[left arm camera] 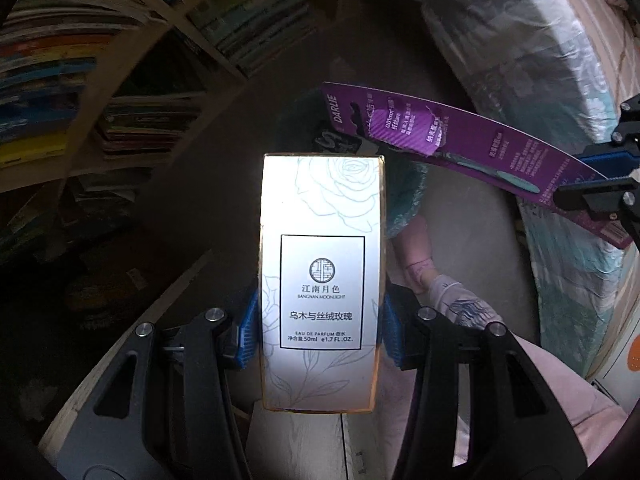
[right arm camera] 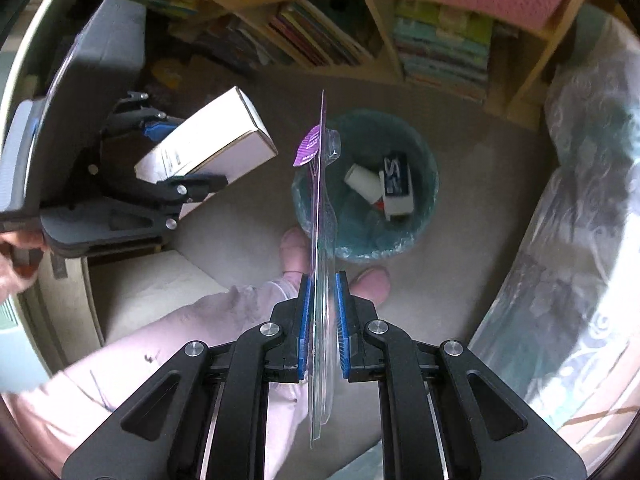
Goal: Collect trash
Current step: 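Carry the perfume box and toothbrush package with both tools over the trash bin, then open both tools to drop the box and toothbrush package into the bin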
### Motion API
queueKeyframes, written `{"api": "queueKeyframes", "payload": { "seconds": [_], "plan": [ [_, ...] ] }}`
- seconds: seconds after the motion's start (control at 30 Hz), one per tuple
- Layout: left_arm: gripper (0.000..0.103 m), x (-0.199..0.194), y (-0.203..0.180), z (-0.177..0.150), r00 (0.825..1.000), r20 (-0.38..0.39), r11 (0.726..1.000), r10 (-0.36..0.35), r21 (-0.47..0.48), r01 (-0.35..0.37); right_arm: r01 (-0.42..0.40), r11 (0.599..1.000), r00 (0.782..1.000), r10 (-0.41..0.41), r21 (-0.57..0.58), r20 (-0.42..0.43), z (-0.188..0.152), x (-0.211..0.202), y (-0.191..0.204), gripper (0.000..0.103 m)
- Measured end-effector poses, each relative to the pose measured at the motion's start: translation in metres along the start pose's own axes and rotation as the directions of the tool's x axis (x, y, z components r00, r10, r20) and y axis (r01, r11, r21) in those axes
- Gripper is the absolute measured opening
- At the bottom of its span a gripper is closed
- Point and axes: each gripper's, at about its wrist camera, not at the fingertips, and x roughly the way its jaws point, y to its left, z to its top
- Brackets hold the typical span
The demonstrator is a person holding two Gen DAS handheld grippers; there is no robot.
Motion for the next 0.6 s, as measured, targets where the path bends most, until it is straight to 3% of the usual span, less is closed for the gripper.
{"api": "queueKeyframes", "payload": {
  "seconds": [0.3, 0.37, 0.4, 0.6],
  "plan": [
    [0.049, 0.032, -0.003, 0.015, 1.0, -0.018, 0.999, 0.019, 0.047, -0.018, -0.008, 0.998, 1.0, 0.008, 0.067, 0.005, 0.019, 0.025, -0.014, 0.017],
    [0.063, 0.035, -0.004, 0.015, 0.999, -0.014, 0.997, 0.039, 0.06, -0.039, 0.011, 0.997, 1.0, -0.013, 0.072, 0.023, 0.022, 0.023, -0.016, 0.051],
    [0.073, 0.036, -0.005, 0.015, 0.999, -0.005, 0.997, 0.048, 0.067, -0.047, 0.013, 0.997, 0.999, -0.016, 0.076, 0.037, 0.023, 0.022, -0.016, 0.055],
    [0.082, 0.031, -0.002, 0.013, 0.998, 0.01, 0.995, 0.06, 0.073, -0.061, 0.018, 0.995, 0.998, -0.025, 0.099, 0.062, 0.026, 0.013, -0.021, 0.058]
  ]
}}
